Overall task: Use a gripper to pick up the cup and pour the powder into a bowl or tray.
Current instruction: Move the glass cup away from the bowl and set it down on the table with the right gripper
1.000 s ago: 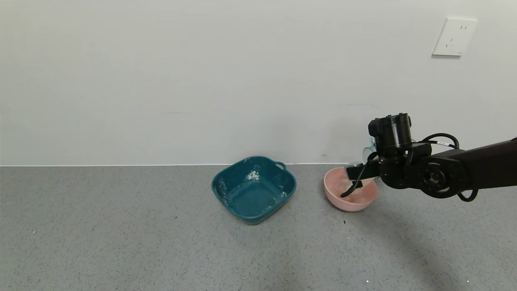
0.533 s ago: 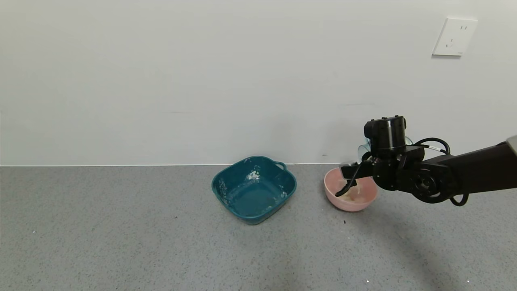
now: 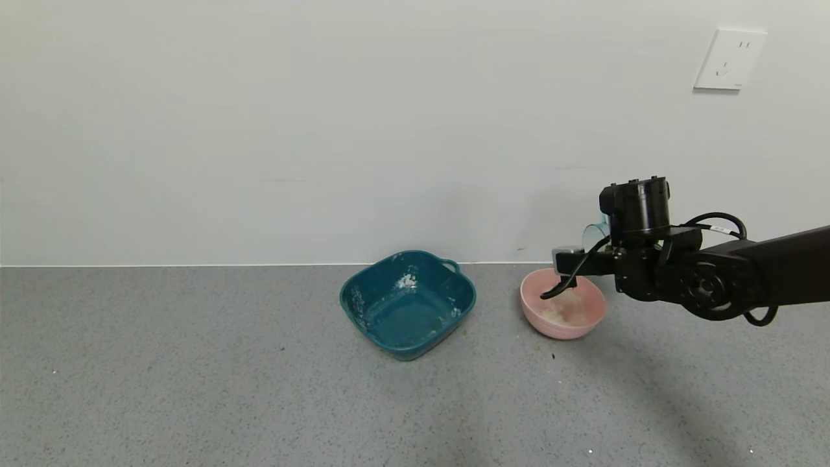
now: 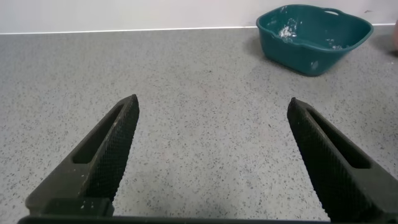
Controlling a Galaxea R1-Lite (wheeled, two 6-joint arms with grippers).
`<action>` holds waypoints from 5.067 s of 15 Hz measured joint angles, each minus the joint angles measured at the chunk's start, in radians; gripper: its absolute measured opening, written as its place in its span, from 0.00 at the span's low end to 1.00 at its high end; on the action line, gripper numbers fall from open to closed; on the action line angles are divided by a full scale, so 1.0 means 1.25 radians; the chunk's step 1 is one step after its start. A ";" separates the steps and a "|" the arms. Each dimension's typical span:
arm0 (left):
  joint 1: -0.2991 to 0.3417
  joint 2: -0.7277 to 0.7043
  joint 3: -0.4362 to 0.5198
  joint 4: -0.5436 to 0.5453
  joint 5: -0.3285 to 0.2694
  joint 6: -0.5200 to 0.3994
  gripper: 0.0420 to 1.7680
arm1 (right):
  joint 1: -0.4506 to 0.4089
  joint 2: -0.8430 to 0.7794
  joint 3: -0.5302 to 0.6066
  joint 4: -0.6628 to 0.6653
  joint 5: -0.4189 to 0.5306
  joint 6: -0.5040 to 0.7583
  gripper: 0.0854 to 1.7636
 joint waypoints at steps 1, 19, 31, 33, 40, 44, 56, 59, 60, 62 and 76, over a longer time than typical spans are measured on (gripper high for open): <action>0.000 0.000 0.000 0.000 0.000 0.000 0.97 | -0.002 -0.014 0.003 0.039 0.021 0.060 0.75; 0.000 0.000 0.000 0.000 0.000 0.000 0.97 | -0.149 -0.310 0.183 0.152 0.538 0.924 0.75; 0.000 0.000 0.000 0.000 0.000 0.000 0.97 | -0.327 -0.351 0.332 -0.097 0.741 1.181 0.75; 0.000 0.000 0.000 0.000 0.000 0.000 0.97 | -0.338 -0.318 0.384 -0.164 0.742 1.181 0.75; 0.000 0.000 0.000 0.000 0.000 0.000 0.97 | -0.337 -0.189 0.503 -0.351 0.742 1.173 0.75; 0.000 0.000 0.000 0.000 0.000 0.000 0.97 | -0.330 -0.124 0.556 -0.418 0.741 1.131 0.75; 0.000 0.000 0.000 0.000 0.000 0.000 0.97 | -0.310 -0.032 0.622 -0.512 0.740 1.095 0.75; 0.000 0.000 0.000 0.000 0.001 0.000 0.97 | -0.309 -0.032 0.622 -0.512 0.740 1.094 0.75; 0.000 0.000 0.000 0.000 0.000 0.000 0.97 | -0.309 -0.032 0.622 -0.512 0.740 1.094 0.78; 0.000 0.000 0.000 0.000 0.000 0.000 0.97 | -0.309 -0.034 0.622 -0.510 0.739 1.095 0.83; 0.000 0.000 0.000 0.000 0.000 0.000 0.97 | -0.309 -0.129 0.712 -0.502 0.740 1.096 0.94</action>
